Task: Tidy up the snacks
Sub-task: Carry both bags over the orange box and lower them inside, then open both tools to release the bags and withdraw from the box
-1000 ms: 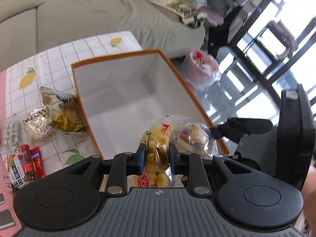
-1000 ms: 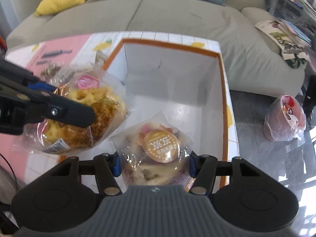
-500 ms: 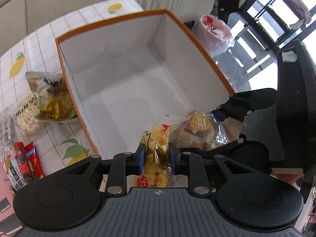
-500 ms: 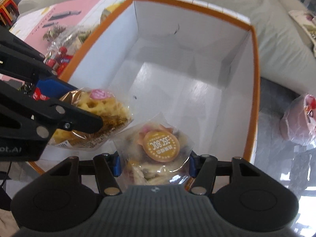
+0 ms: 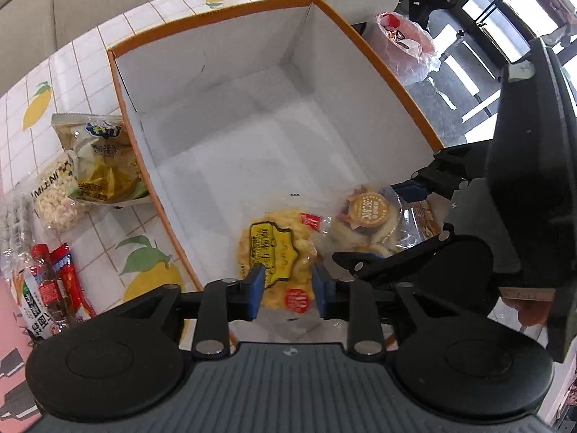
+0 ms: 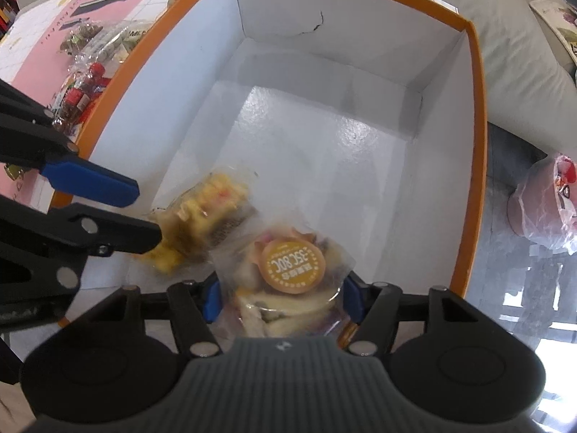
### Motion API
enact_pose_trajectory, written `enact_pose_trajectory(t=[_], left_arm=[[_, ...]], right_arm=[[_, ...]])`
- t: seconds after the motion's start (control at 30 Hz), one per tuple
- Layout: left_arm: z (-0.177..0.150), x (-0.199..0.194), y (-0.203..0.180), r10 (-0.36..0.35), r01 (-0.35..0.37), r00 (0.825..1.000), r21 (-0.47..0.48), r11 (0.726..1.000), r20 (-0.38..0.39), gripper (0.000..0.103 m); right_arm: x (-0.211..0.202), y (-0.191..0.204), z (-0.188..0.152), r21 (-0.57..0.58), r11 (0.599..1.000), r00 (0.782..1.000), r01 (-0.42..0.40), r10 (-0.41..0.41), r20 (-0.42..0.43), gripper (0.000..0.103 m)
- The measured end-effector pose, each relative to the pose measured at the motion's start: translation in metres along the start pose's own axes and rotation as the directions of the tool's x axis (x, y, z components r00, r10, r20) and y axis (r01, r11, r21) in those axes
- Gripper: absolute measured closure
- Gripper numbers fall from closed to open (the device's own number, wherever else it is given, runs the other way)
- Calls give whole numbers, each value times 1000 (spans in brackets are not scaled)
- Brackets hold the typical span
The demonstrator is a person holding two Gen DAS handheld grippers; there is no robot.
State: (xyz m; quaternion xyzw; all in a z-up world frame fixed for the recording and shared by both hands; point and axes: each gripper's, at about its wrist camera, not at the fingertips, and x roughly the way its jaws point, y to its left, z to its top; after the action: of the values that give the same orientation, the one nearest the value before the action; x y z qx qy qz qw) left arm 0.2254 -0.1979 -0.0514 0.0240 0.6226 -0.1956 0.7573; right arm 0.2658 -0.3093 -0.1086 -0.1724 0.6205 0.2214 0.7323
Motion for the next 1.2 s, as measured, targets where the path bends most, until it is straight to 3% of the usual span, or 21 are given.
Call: enact_pose_trajectory(t=[0.33, 0.6, 0.73, 0.9, 1.1, 1.2], left_arm=[[-11, -47, 7, -30, 31, 996, -11, 999, 88, 44], [-52, -102, 36, -58, 74, 970, -60, 995, 234, 41], [-82, -127, 56, 4, 26, 943, -86, 996, 332, 41], [-123, -147, 85, 61, 4, 912, -159, 987, 405, 41], [-169, -154, 126, 147, -27, 886, -269, 963, 439, 41], [-192, -153, 147, 199, -49, 871, -323, 945, 450, 49]], right_arm=[[-30, 6, 2, 8, 1000, 999, 27, -27, 25, 30], [-80, 25, -15, 69, 995, 986, 72, -81, 148, 29], [-106, 48, -29, 154, 986, 953, 55, -98, 286, 24], [-127, 91, -46, 233, 971, 900, -49, -58, 432, 23], [-121, 154, -52, 290, 950, 852, -118, -53, 521, 23], [-116, 185, -52, 302, 945, 833, -123, -67, 550, 19]])
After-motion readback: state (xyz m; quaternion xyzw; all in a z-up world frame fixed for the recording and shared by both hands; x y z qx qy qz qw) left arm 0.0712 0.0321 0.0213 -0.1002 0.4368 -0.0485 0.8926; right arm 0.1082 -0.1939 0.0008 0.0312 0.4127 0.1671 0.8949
